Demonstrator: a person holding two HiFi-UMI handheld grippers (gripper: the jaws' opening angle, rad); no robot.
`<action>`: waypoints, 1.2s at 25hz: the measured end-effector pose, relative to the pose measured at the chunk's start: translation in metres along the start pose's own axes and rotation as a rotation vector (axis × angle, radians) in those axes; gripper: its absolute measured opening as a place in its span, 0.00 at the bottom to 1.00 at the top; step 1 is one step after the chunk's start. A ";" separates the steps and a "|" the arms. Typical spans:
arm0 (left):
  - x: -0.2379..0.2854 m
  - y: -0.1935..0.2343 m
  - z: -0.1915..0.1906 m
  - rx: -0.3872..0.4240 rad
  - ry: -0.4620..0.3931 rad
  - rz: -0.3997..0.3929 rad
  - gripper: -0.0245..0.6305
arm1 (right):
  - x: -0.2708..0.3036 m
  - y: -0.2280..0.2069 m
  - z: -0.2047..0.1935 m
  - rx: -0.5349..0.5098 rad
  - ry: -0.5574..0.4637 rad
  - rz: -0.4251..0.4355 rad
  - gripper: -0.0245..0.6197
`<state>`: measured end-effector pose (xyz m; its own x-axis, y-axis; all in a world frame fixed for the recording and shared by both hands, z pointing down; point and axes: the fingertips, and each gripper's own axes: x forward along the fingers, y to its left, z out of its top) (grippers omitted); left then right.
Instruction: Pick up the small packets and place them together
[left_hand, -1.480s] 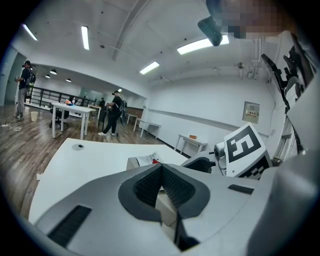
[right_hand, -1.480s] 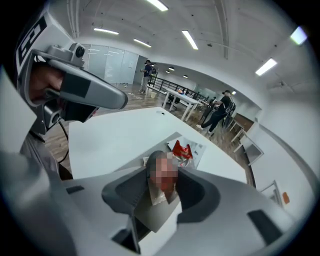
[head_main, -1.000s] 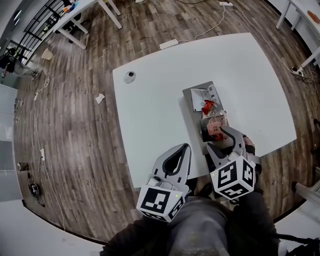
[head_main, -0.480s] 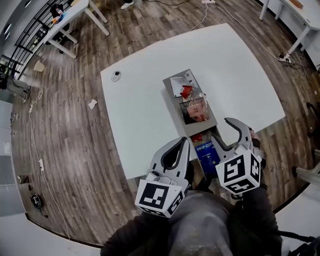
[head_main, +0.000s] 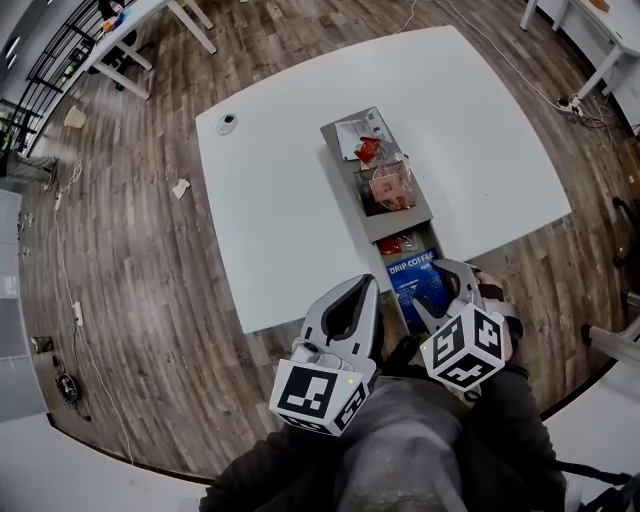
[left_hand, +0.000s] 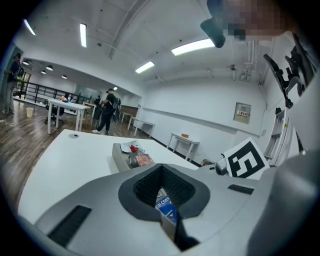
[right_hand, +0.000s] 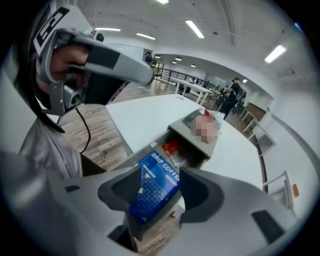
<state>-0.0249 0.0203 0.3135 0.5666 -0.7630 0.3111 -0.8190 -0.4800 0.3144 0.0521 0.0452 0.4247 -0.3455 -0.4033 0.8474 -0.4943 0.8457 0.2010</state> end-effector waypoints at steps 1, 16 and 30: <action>-0.001 0.004 0.000 -0.003 -0.002 0.007 0.03 | 0.007 0.007 -0.003 -0.013 0.023 0.028 0.41; 0.003 0.055 -0.003 -0.061 -0.002 0.072 0.03 | 0.055 0.012 -0.006 -0.040 0.207 0.133 0.48; 0.014 0.059 -0.001 -0.063 0.011 0.066 0.03 | 0.051 -0.016 0.011 -0.013 0.112 0.033 0.05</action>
<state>-0.0655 -0.0182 0.3373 0.5123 -0.7875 0.3426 -0.8478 -0.4002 0.3481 0.0342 0.0073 0.4592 -0.2701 -0.3343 0.9029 -0.4735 0.8627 0.1778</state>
